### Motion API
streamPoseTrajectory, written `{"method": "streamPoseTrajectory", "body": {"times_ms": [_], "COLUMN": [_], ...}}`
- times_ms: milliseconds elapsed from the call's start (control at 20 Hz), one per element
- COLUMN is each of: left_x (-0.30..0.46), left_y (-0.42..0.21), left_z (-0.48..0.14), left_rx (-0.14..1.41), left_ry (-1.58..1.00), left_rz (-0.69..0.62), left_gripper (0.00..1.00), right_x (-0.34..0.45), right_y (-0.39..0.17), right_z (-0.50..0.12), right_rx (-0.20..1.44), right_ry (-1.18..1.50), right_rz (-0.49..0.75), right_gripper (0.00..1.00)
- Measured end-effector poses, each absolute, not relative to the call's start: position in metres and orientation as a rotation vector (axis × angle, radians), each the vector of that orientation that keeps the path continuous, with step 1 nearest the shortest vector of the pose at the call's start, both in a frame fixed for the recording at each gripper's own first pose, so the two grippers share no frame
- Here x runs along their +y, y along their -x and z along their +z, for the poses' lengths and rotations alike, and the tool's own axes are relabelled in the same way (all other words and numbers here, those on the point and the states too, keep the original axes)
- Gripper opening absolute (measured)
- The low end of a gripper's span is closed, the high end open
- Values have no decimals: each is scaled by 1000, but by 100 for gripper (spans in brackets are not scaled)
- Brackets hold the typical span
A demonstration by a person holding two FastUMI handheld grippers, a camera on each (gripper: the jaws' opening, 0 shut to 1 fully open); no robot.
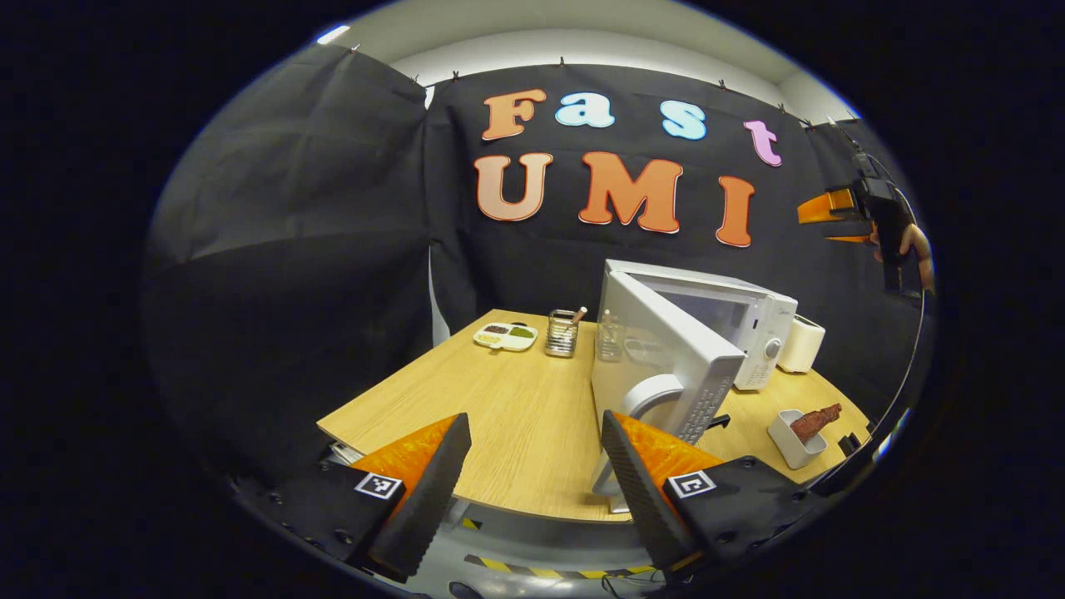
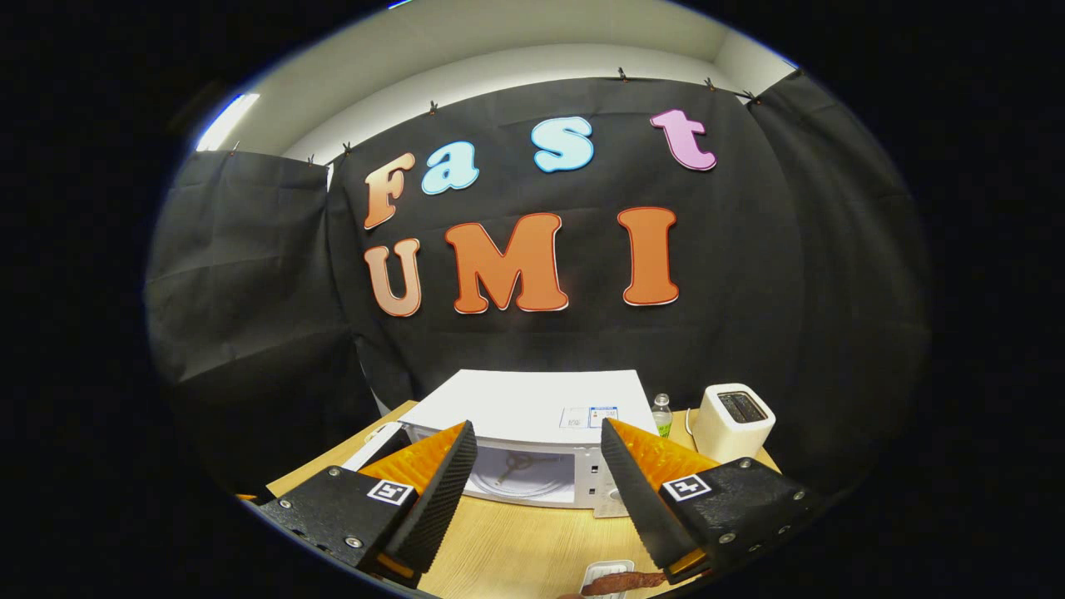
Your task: Open the microwave oven with the left hand, put the food in, and close the microwave oven.
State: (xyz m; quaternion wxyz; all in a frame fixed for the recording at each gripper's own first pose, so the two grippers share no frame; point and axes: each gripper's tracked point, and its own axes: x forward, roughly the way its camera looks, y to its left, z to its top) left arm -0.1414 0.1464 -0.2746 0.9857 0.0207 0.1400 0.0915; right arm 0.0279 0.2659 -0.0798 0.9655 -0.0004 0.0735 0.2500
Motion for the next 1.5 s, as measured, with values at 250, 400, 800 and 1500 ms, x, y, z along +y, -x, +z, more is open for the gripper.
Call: {"method": "streamPoseTrajectory", "body": {"times_ms": [250, 400, 800, 1500], "left_x": [164, 175, 189, 175], "left_y": [133, 125, 108, 95], "left_z": [-237, -218, -162, -141], "left_rx": [201, 168, 96, 91], "left_ry": [-27, -30, -55, -100], "left_rz": [234, 257, 291, 252], "left_gripper": [100, 100, 100, 97], "right_x": [233, 209, 132, 73], "right_y": [-33, -38, -49, -40], "right_z": [-85, -87, -121, -329], "right_rx": [129, 104, 0, 312], "right_ry": [-6, -26, -151, -471], "right_rz": [458, 415, 287, 143], "right_gripper": [93, 93, 93, 95]}}
